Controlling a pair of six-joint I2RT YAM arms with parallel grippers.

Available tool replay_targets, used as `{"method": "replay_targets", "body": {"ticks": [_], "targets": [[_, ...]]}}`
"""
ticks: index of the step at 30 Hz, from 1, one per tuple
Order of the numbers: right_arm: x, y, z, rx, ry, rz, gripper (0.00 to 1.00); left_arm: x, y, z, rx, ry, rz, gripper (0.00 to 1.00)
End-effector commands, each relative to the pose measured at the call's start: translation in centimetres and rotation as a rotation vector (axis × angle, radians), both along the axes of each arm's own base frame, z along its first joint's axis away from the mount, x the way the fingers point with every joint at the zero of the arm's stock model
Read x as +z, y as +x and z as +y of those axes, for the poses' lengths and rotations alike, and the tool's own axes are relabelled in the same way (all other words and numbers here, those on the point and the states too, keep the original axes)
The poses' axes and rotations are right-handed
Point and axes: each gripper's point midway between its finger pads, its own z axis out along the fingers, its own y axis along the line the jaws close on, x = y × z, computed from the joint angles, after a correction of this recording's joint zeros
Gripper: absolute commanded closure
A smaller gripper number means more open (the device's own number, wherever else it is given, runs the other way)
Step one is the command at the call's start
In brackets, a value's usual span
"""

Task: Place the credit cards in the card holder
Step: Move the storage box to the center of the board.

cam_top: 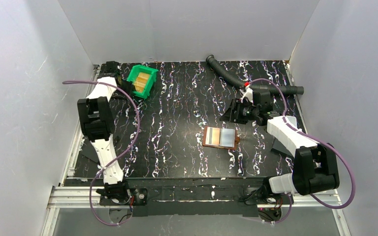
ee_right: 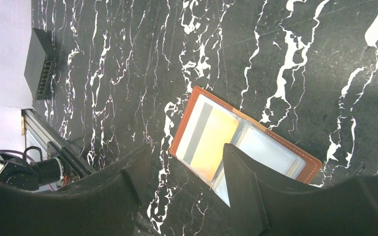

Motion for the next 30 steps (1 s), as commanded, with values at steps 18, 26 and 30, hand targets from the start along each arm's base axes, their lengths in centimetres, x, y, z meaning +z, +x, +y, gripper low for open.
{"method": "replay_targets", "body": {"ticks": [18, 26, 30], "targets": [[3.8, -0.2, 17.5, 0.148, 0.046, -0.013, 0.37, 5.6, -20.9, -5.2, -0.825, 0.248, -0.092, 1.00], [6.5, -0.1, 21.4, 0.140, 0.088, -0.093, 0.37, 4.1, -23.7, -5.6, -0.921, 0.450, -0.041, 1.00], [7.0, -0.7, 23.6, 0.163, 0.146, -0.114, 0.37, 3.1, -24.5, -5.4, -0.941, 0.515, -0.001, 1.00]]}}
